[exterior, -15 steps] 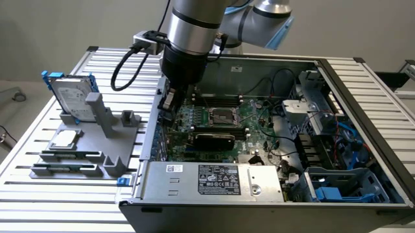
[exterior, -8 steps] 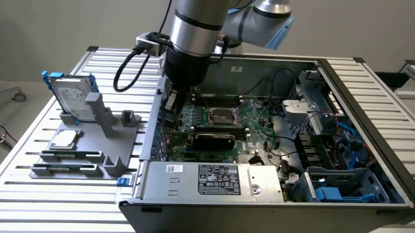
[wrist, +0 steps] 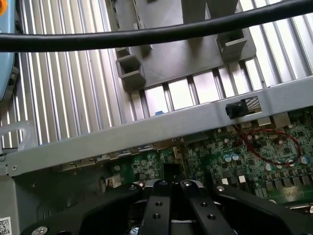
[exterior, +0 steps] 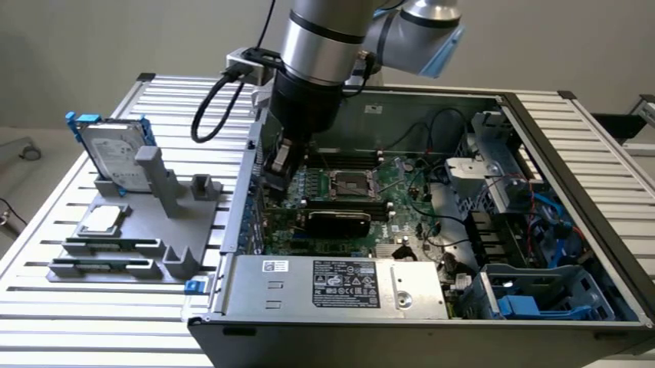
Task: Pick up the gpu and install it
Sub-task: 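Press down on the gpu until it lock into place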
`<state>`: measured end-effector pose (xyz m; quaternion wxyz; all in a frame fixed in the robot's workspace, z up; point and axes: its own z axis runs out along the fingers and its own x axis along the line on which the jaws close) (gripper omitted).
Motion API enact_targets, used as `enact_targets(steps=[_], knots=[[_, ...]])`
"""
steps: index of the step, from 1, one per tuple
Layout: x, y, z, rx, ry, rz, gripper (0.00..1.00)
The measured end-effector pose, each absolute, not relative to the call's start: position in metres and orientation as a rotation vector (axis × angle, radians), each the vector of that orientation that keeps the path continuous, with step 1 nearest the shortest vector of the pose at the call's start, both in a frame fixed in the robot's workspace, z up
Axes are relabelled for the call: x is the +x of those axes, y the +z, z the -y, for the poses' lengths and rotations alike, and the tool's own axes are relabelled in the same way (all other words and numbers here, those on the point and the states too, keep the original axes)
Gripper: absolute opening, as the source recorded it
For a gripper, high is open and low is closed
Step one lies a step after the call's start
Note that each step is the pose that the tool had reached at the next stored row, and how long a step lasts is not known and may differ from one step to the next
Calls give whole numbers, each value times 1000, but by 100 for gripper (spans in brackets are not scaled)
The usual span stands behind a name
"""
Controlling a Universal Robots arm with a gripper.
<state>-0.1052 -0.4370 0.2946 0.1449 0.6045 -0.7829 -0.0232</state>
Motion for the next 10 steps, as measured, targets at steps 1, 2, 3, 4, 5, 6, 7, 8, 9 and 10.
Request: enact_targets(steps=[1,2,3,4,5,6,7,8,9,10], knots=[[-104,295,437,1742,-67,2256,11],[-102,296,437,1742,-67,2256,11],[-100,296,437,1742,-67,2256,11],[-98,296,437,1742,-66,2256,11],[-97,296,437,1742,-66,2256,11],[-95,296,437,1743,-64,2258,11],[-94,296,437,1745,-60,2260,11],[-93,296,437,1749,-55,2264,11],[-92,296,437,1754,-46,2270,11],[-91,296,437,1763,-34,2277,11]])
